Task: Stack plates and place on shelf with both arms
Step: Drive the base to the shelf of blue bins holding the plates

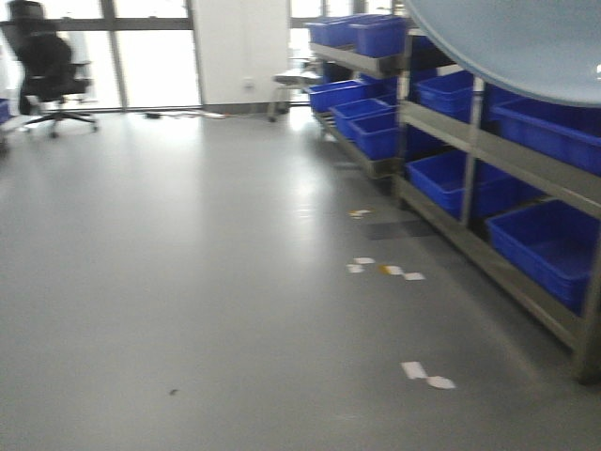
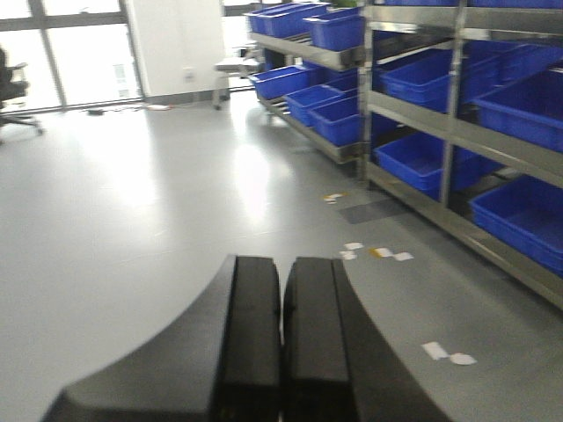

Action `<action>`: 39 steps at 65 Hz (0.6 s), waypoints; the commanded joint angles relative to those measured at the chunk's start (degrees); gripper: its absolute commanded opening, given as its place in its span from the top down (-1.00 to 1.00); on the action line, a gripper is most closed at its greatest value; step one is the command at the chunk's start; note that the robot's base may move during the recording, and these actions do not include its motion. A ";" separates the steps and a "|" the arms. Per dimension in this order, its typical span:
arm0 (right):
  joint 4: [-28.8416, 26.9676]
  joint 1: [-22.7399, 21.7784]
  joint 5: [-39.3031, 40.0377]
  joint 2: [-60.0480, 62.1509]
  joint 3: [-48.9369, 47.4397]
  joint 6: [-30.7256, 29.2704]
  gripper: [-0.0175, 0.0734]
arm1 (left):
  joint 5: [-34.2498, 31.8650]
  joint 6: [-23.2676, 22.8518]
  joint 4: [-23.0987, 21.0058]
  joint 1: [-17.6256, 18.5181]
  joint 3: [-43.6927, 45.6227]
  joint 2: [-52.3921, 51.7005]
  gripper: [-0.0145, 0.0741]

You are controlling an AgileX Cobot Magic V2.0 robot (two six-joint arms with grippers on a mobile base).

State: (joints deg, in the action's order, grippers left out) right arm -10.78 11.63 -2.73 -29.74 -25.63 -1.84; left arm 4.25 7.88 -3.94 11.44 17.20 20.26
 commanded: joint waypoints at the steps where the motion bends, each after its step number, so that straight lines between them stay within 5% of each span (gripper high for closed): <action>1: 0.16 -0.29 5.64 0.09 -1.74 -0.14 0.51 | -5.12 -0.63 -0.18 -0.03 1.66 0.35 0.49; 39: 0.16 -0.29 5.64 0.09 -1.74 -0.14 0.51 | -5.12 -0.63 -0.18 -0.03 1.66 0.35 0.49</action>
State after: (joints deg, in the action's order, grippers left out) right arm -10.78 11.63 -2.73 -29.74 -25.63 -1.84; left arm 4.25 7.88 -3.94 11.44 17.20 20.26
